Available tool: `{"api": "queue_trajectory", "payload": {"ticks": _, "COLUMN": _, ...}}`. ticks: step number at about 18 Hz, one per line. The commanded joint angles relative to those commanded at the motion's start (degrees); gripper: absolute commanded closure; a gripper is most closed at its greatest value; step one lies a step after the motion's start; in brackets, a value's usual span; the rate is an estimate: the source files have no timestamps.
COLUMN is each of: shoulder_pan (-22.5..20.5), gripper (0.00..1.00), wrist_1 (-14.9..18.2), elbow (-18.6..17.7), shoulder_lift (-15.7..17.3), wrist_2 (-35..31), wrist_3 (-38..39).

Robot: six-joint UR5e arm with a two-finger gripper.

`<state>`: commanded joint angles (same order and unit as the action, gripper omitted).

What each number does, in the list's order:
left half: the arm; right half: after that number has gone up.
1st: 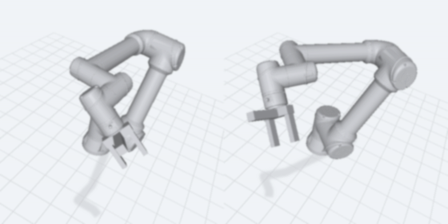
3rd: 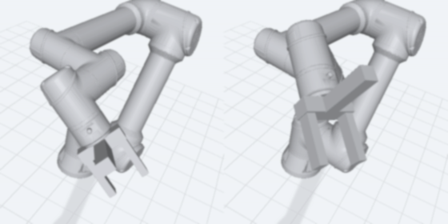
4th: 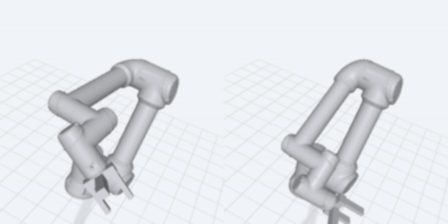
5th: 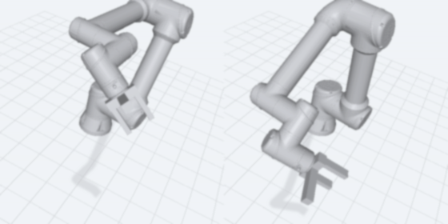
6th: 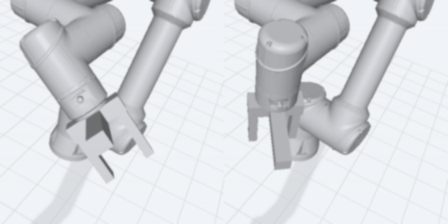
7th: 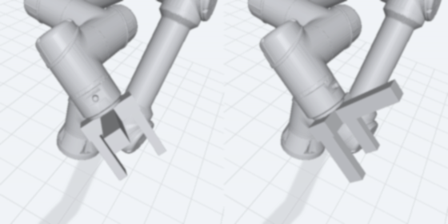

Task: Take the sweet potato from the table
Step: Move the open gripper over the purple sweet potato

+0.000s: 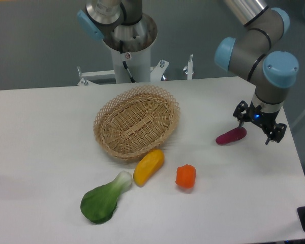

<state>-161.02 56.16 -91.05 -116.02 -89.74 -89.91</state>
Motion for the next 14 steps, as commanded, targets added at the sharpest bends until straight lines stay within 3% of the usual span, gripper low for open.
{"api": "queue_trajectory", "payload": {"ticks": 7, "shoulder_pan": 0.09, "gripper": 0.00, "wrist_1": 0.00, "elbow": -0.17, "shoulder_lift": -0.09, "wrist_2": 0.00, "wrist_3": 0.09}}
{"api": "queue_trajectory", "payload": {"ticks": 14, "shoulder_pan": -0.44, "gripper": 0.00, "wrist_1": -3.60, "elbow": -4.83, "shoulder_lift": -0.09, "wrist_2": 0.26, "wrist_3": -0.79}}
